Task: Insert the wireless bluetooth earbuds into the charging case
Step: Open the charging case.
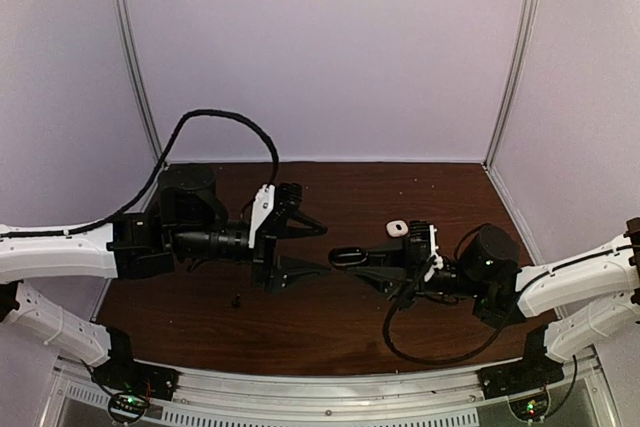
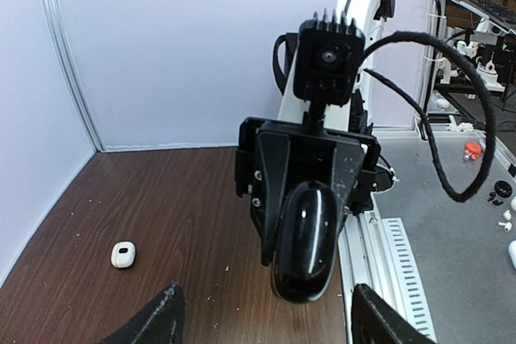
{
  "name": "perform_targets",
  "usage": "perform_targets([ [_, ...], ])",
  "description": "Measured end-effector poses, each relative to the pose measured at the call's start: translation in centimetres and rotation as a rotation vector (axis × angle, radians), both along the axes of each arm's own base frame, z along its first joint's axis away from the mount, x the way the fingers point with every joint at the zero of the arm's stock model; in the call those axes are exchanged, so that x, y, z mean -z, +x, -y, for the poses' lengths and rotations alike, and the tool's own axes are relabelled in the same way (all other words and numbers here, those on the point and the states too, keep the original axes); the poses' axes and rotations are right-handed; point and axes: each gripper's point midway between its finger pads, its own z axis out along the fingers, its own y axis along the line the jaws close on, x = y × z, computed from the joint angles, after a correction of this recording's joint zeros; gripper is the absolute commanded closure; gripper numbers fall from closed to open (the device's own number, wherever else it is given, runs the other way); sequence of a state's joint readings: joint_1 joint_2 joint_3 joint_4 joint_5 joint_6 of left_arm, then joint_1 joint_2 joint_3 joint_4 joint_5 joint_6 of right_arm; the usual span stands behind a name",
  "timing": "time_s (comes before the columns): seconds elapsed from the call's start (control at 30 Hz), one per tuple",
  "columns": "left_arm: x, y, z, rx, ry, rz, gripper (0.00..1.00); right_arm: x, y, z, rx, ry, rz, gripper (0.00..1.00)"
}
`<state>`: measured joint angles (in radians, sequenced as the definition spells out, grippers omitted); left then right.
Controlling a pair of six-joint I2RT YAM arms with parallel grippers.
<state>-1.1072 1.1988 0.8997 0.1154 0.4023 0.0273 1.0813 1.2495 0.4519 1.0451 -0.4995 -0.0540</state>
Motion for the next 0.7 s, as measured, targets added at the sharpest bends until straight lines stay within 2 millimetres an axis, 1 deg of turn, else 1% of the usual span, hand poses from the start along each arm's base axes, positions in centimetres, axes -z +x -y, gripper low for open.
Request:
perform_targets([
  [0.17,-0.6,0.7,0.8,-0.019,-0.007,-0.003,0.35,-0.1,-0.2,0.0,-0.01,0.005,-0.002,0.92],
  [0.3,-0.7,1.1,1.3,-0.031,-0.005,-0.006,0.39,-0.1,-0.2,0.1,-0.012,0.01,-0.001,0.95],
  [0.57,-0.6,1.4,1.3,-0.065,0.002,-0.046,0.43,0.3,-0.1,0.3,-0.005,0.007,-0.003,0.97],
  [0.7,-1.5,1.9,1.3,-0.095,-0.016,-0.051,0.43,0.7,-0.2,0.4,-0.008,-0.001,-0.007,0.98],
])
